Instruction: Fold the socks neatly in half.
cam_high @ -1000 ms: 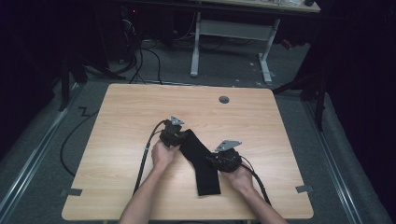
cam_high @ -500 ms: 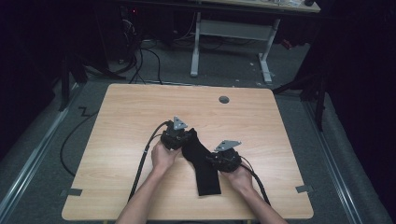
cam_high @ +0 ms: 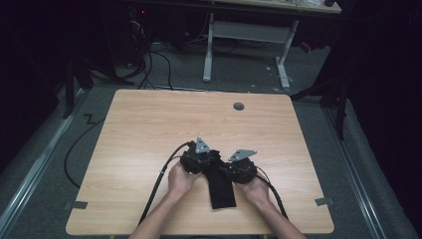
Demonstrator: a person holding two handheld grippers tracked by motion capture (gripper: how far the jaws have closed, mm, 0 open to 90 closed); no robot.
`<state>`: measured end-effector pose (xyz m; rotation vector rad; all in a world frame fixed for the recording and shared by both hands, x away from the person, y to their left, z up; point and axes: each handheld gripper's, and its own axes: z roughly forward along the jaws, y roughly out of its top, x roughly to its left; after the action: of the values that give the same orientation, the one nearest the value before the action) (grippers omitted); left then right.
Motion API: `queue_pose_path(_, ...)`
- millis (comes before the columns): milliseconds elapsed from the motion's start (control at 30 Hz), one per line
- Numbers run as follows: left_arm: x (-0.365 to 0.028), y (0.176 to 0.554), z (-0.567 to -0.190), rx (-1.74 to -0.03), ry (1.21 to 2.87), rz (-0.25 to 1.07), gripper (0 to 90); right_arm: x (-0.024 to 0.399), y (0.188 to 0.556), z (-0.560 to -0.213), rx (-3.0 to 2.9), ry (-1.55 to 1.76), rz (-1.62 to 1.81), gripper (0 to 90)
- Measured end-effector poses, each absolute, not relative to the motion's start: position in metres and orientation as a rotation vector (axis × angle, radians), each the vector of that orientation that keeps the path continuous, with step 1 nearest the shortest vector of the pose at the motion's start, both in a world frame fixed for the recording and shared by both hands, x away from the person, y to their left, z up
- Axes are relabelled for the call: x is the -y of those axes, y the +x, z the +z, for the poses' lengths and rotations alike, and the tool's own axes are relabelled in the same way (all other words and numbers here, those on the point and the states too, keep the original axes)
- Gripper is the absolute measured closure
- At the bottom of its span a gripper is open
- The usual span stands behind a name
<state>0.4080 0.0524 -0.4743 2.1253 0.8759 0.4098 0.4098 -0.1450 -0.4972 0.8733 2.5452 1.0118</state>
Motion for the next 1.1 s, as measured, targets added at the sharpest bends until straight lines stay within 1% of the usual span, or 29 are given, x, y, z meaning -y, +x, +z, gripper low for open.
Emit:
queue_pose_path(200,-0.046,0.399,-0.483,-0.856,2.150,0.375,81.1,0.145,0.409,-0.497,-2.543,0.877,1.010,68.2)
queue_pose_path(333,-0.042,0.396,-0.490,-0.844,2.196,0.396,80.3,0.145,0.409,-0.497,-2.543,0.876,1.008,67.7)
queue_pose_path(433,-0.041,0.396,-0.494,-0.848,2.188,0.398,79.4,0.145,0.410,-0.497,-2.542,0.887,1.011,65.5)
queue_pose_path(533,-0.041,0.396,-0.494,-0.836,2.198,0.419,79.7,0.147,0.409,-0.495,-2.543,0.884,1.011,65.2)
queue_pose_path(633,-0.040,0.399,-0.495,-0.836,2.199,0.435,80.1,0.148,0.407,-0.492,-2.533,0.874,1.025,66.9)
queue_pose_path(767,-0.041,0.406,-0.494,-0.854,2.186,0.426,80.0,0.153,0.406,-0.487,-2.511,0.890,1.055,71.0)
queue_pose_path(900,-0.044,0.404,-0.490,-0.845,2.170,0.408,77.3,0.156,0.407,-0.487,-2.509,0.905,1.065,74.6)
queue_pose_path(1100,-0.047,0.397,-0.479,-0.822,2.141,0.374,67.7,0.159,0.408,-0.485,-2.489,0.915,1.087,73.4)
